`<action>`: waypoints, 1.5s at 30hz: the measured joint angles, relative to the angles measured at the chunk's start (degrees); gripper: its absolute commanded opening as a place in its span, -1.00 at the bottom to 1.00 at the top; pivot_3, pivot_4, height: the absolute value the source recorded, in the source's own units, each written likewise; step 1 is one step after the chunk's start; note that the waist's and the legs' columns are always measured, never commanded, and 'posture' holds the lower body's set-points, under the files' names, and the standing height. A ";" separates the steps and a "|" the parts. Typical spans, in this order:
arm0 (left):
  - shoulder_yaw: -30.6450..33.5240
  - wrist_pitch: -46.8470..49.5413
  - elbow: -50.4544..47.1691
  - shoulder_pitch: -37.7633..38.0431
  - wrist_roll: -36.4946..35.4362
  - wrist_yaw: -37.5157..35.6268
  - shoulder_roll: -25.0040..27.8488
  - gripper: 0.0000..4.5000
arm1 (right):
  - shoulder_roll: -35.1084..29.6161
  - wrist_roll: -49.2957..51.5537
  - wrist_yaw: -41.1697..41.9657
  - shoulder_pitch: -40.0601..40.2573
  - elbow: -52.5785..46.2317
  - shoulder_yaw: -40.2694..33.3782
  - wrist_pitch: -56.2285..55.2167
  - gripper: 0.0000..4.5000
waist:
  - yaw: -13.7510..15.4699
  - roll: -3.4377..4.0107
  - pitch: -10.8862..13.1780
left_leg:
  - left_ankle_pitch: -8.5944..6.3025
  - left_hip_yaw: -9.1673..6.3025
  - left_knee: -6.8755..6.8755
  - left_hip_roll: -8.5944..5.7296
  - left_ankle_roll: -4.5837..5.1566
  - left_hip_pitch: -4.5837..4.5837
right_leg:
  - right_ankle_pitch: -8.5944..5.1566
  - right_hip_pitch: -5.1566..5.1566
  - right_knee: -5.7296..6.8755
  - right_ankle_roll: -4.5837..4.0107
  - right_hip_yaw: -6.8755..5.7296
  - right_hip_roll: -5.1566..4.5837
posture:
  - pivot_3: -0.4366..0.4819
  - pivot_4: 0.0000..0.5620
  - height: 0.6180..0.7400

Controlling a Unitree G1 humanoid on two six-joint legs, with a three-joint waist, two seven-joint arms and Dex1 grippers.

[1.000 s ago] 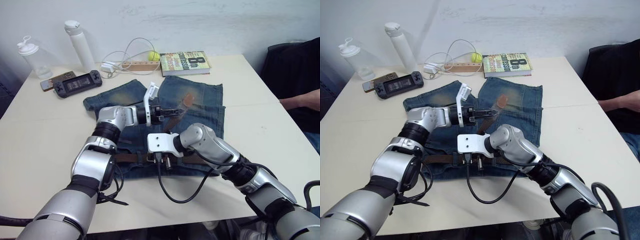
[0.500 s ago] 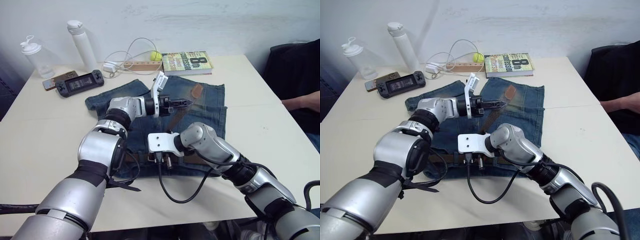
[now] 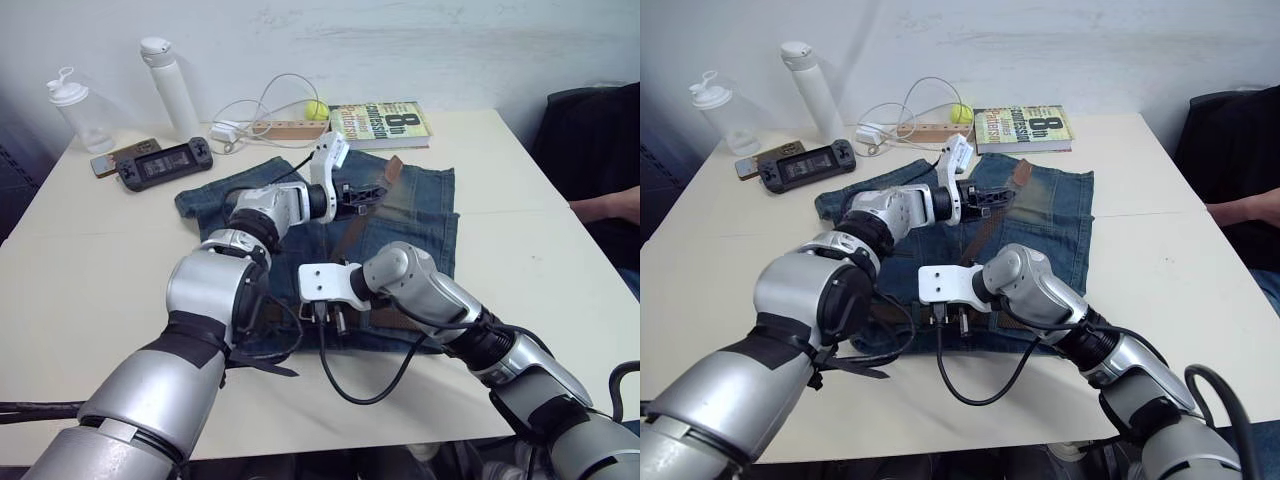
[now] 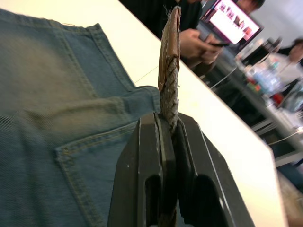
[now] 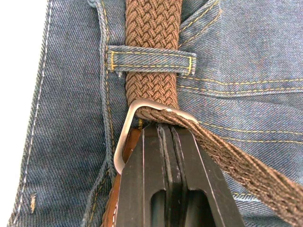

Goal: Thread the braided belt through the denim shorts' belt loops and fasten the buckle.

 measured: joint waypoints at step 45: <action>-25.72 -17.62 -71.14 37.14 9.60 -23.03 27.43 -1.00 | -23.20 26.08 -10.23 22.17 -28.91 -26.94 8.43 0.24 | 0.08 -0.06 2.15 | 0.19 -0.46 0.97 -0.34 0.07 -2.16 | 0.05 -2.00 0.55 -0.02 0.20 -0.02 | -0.05 -0.47 0.90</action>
